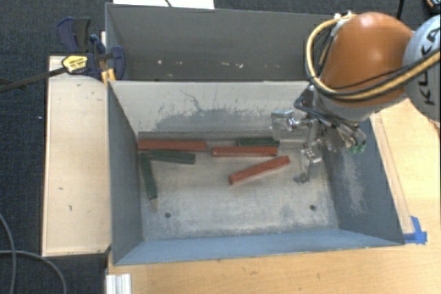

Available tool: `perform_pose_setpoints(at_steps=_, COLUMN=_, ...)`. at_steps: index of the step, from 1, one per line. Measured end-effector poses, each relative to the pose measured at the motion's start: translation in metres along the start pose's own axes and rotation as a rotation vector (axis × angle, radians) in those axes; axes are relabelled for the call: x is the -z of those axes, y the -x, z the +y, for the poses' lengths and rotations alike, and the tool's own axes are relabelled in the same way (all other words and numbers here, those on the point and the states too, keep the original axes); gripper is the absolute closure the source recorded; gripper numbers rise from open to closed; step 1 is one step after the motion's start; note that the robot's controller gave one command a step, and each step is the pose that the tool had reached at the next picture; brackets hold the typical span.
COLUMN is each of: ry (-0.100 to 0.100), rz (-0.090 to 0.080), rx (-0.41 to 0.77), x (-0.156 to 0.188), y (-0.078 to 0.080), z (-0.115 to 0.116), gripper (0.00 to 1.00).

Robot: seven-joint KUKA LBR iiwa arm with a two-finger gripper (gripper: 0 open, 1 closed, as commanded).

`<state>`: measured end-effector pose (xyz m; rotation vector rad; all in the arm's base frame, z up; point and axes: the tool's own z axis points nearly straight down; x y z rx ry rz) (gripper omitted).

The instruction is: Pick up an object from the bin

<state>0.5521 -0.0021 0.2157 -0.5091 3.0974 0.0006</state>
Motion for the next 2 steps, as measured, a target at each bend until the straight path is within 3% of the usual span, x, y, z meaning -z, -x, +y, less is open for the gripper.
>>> perform_pose_setpoints(at_steps=1, ry=0.003, rz=0.005, rx=0.112, x=-0.1452, y=0.0382, z=0.0084, gripper=0.00)
perform_pose_setpoints(at_steps=2, ry=0.001, rz=0.000, rx=0.109, x=-0.1406, y=0.0393, z=0.0074, gripper=1.00)
